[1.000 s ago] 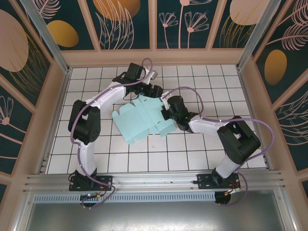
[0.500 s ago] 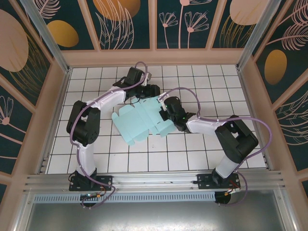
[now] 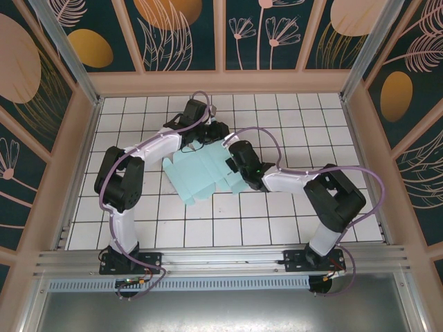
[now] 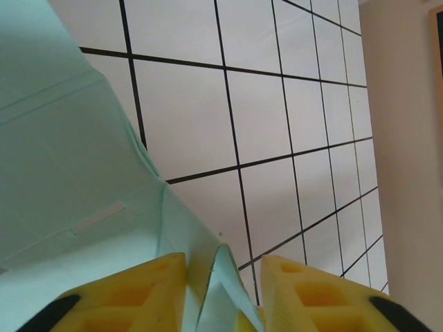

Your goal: Fold the paper box

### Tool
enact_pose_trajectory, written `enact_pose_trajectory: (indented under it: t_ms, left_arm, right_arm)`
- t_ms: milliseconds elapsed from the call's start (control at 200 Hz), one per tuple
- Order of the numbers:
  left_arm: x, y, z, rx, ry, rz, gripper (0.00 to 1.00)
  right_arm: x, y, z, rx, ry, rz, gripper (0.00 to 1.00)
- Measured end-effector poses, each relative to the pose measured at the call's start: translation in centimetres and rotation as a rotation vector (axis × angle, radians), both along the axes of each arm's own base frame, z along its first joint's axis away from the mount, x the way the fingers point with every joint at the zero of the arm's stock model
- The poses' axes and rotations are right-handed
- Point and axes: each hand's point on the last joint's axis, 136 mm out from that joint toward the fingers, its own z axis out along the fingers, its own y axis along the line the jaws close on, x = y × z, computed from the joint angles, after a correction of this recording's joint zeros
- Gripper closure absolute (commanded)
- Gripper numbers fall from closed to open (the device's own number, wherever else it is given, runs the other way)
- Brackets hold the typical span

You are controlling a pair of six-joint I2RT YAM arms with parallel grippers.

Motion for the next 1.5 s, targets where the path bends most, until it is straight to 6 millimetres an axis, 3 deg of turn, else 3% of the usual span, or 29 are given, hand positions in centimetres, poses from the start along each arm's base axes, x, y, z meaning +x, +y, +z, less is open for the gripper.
enact_pose_trajectory:
  t_ms: [120, 270, 310, 390, 505, 586, 821, 901, 961, 1081, 1216, 1286, 1496]
  left_arm:
    - [0.1, 0.0, 0.0, -0.008, 0.001, 0.011, 0.85]
    - [0.1, -0.2, 0.1, -0.013, 0.002, 0.015, 0.86]
    - [0.1, -0.2, 0.1, -0.013, 0.002, 0.016, 0.81]
    - [0.1, -0.2, 0.1, -0.015, 0.004, 0.019, 0.60]
    - [0.3, -0.2, 0.3, -0.019, -0.003, 0.020, 0.55]
    - [0.4, -0.2, 0.4, -0.022, -0.006, 0.022, 0.58]
    - [0.4, -0.2, 0.4, -0.023, -0.006, 0.022, 0.83]
    - [0.4, -0.2, 0.4, -0.024, -0.004, 0.025, 0.84]
    - [0.4, -0.2, 0.4, -0.025, -0.004, 0.026, 0.76]
    - [0.7, 0.0, 0.4, -0.021, -0.014, 0.033, 0.37]
    - [0.8, 0.4, 1.0, -0.046, -0.038, 0.054, 0.20]
    - [0.4, 1.0, 1.7, -0.048, -0.067, 0.072, 0.02]
    - [-1.6, 4.0, 7.1, -0.023, -0.271, 0.145, 0.01]
  right_arm:
    - [0.1, -0.1, 0.1, -0.026, -0.016, -0.010, 1.00]
    - [0.2, -0.2, 0.0, -0.047, -0.023, -0.016, 1.00]
    - [0.2, -0.2, 0.1, -0.051, -0.026, -0.015, 1.00]
    - [0.2, -0.3, 0.1, -0.058, -0.029, -0.019, 1.00]
    - [0.3, -0.3, 0.0, -0.067, -0.029, -0.017, 1.00]
    - [0.3, -0.2, 0.0, -0.067, -0.029, -0.017, 1.00]
    - [0.4, 0.1, 0.0, -0.082, -0.039, -0.021, 1.00]
    - [0.5, 0.1, 0.1, -0.082, -0.043, -0.026, 1.00]
    - [0.5, 0.1, 0.2, -0.081, -0.044, -0.026, 1.00]
    - [0.6, 0.0, 0.2, -0.082, -0.046, -0.034, 1.00]
    - [0.5, 0.0, 0.0, -0.082, -0.040, -0.025, 1.00]
    - [0.6, 0.0, 0.0, -0.075, -0.035, -0.021, 1.00]
    - [0.9, -0.8, -1.0, -0.024, 0.007, -0.021, 1.00]
